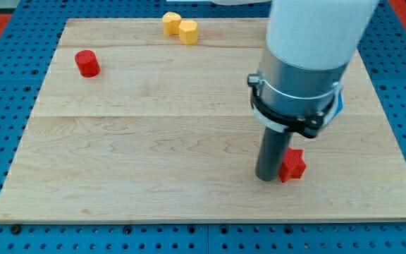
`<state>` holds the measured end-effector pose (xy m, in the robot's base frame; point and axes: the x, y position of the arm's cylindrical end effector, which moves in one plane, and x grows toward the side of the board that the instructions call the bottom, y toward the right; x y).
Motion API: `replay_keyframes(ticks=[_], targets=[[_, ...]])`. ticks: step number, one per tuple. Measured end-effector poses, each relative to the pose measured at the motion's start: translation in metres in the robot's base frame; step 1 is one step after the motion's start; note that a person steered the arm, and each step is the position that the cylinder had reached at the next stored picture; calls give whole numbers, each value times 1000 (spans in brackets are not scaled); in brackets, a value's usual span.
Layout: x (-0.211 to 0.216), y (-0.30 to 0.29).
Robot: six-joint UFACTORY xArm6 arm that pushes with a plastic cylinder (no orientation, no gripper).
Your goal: Point your arm to the left of the red circle
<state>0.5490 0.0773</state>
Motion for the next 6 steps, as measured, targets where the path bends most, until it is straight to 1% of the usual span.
replay_keyframes(ticks=[1,2,3,4,5,6], targets=[[-12,29],[-8,77],[-16,39],[-59,-47],[-100,-162],[-110,-259]])
